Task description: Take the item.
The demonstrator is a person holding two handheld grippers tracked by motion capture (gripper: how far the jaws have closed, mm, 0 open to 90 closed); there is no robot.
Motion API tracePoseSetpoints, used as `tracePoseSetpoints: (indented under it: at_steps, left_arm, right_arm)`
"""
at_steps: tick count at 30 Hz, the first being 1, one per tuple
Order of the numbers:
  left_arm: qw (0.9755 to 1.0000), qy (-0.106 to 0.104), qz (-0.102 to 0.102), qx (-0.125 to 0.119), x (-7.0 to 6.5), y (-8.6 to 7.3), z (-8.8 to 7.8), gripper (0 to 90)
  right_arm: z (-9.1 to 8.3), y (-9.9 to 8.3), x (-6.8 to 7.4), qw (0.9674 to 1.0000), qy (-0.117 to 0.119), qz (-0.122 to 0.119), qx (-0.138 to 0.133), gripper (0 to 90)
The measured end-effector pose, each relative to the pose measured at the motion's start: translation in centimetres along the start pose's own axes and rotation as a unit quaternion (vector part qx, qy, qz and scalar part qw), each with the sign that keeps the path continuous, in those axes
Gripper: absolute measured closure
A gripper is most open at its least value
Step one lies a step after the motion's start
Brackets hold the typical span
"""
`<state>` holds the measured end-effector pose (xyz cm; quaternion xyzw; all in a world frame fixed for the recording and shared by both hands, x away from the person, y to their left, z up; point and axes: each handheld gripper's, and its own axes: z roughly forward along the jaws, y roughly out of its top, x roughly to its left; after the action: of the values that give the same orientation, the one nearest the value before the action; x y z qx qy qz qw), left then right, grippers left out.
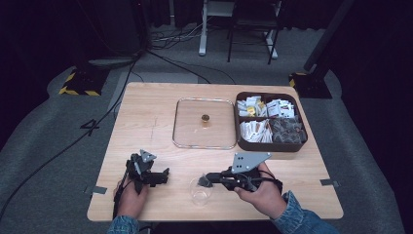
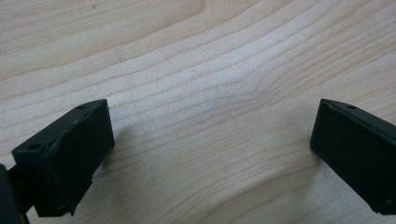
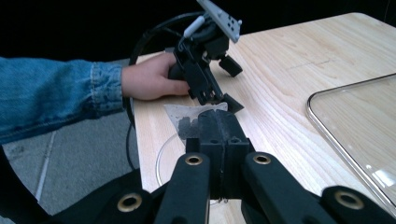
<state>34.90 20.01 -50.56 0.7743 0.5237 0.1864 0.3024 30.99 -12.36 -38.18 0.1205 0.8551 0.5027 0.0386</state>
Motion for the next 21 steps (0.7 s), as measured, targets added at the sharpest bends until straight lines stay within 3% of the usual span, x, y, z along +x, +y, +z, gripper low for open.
tracePoseSetpoints:
  at_steps: [15,17,18,21]
  left_arm:
    - [1.0000,0.000,0.000,0.000,0.0,0.0,0.0,0.0]
    - [1.0000,0.000,0.000,0.000,0.0,0.0,0.0,0.0]
    - [1.0000,0.000,0.000,0.000,0.0,0.0,0.0,0.0]
    - [1.0000,0.000,0.000,0.000,0.0,0.0,0.0,0.0]
  right_arm:
    - [2.2,-1.5,0.3,0.9995,0.001,-0.006,0.030,89.4]
    - [2.4,-1.6,0.4,0.9994,-0.003,-0.006,0.034,77.8]
    - [2.5,-1.6,0.5,0.9996,-0.012,-0.002,0.025,66.2]
    - [2.5,-1.4,0.5,0.9995,-0.028,-0.006,0.013,55.7]
